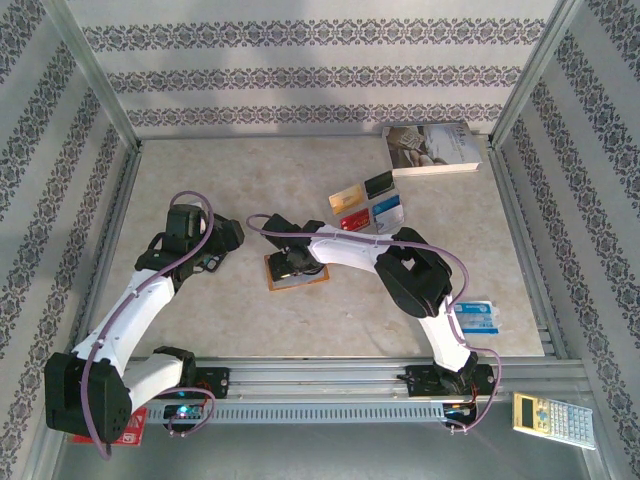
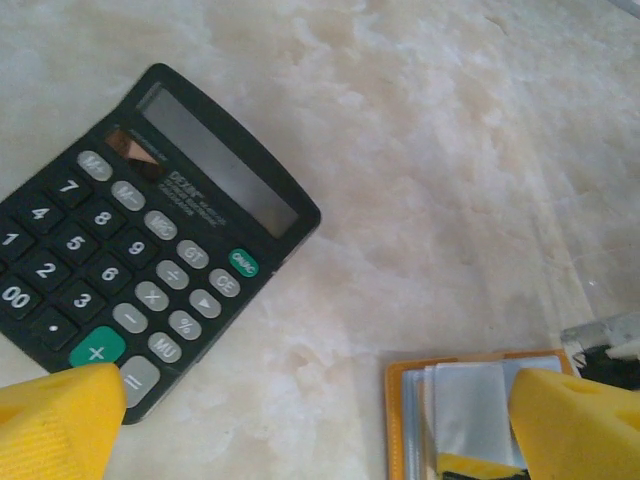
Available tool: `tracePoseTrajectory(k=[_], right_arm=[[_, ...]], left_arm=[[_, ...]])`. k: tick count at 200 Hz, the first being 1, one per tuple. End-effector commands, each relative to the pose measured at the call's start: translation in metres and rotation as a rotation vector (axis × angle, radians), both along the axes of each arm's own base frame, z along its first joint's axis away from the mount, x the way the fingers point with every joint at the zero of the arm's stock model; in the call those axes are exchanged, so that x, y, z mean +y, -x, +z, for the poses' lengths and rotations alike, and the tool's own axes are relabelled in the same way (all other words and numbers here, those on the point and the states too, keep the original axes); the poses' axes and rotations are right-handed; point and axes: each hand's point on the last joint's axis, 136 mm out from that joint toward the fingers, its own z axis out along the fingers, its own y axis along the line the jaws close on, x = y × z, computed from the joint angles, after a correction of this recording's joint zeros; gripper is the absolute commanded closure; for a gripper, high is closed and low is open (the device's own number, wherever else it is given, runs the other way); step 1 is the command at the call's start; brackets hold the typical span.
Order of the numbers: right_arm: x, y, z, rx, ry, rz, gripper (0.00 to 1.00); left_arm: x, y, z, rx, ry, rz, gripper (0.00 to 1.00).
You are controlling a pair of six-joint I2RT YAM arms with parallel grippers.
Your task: Take the credit cards out of the card holder
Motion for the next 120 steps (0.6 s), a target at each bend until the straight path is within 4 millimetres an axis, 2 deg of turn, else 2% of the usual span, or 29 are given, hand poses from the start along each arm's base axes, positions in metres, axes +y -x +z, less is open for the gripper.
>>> tracePoseTrajectory(k=[1, 24, 45, 59, 81, 102, 120], right_arm=[[-0.049, 0.023, -0.055, 0.114, 0.191, -0.038, 0.32], [-0.056, 0.022, -0.058, 0.122, 0.192, -0.064, 0.4], [-0.062, 0.02, -0.057, 0.112, 0.188, -0.088, 0.47], [-0.064, 0.018, -0.055, 0.104, 0.178, -0.107, 0.51], [-0.067, 0.014, -0.05, 0.083, 0.149, -0.141, 0.57], [-0.068, 0.01, -0.044, 0.057, 0.12, -0.164, 0.61], [-0.068, 0.007, -0.039, 0.044, 0.099, -0.175, 0.63]], left_arm=[[-0.01, -0.008, 0.001, -0.028, 0.06, -0.036, 0.04], [-0.019, -0.013, -0.012, 0.009, 0.091, -0.073, 0.09], [-0.036, -0.017, -0.025, 0.059, 0.173, -0.118, 0.15], [-0.051, -0.019, -0.033, 0.094, 0.258, -0.156, 0.24], [-0.069, -0.02, -0.048, 0.16, 0.38, -0.176, 0.43], [-0.08, -0.018, -0.062, 0.206, 0.45, -0.179, 0.56], [-0.087, -0.013, -0.071, 0.235, 0.481, -0.181, 0.63]])
